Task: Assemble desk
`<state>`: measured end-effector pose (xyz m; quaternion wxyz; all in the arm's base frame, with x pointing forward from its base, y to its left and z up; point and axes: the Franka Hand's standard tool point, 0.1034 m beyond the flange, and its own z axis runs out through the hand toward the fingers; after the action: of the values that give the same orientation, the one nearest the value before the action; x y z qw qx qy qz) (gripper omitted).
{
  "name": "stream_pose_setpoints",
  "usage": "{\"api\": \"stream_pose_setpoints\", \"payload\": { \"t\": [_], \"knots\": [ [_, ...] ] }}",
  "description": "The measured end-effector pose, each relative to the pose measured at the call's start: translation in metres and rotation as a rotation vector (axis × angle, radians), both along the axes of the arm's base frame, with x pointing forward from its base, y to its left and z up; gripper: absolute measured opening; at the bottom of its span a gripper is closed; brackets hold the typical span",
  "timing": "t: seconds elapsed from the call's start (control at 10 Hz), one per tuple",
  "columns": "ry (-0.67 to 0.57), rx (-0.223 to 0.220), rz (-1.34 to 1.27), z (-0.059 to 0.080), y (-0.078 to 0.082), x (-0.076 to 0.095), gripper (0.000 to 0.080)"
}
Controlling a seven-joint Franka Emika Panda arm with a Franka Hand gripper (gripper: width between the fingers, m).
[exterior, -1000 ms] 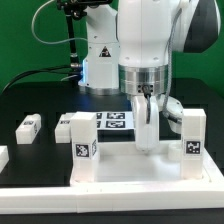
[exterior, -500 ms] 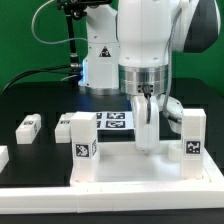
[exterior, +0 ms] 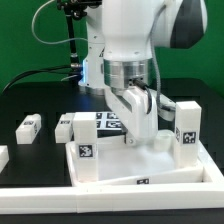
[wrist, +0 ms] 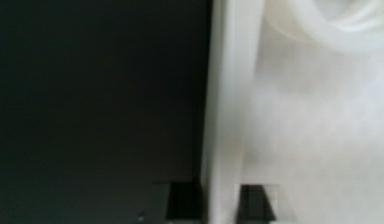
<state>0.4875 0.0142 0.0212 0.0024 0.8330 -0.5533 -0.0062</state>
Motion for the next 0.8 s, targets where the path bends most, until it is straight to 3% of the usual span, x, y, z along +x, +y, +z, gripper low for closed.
{"api": "stream_pose_setpoints", "payload": {
  "t": [0.4,0.8],
  "knots": [
    [0.014,-0.007,0.160,-0.004,-0.017,-0.009,0.0061],
    [0.026,-0.030,0.487,-0.002,-0.034,-0.009,0.0065]
  ]
}}
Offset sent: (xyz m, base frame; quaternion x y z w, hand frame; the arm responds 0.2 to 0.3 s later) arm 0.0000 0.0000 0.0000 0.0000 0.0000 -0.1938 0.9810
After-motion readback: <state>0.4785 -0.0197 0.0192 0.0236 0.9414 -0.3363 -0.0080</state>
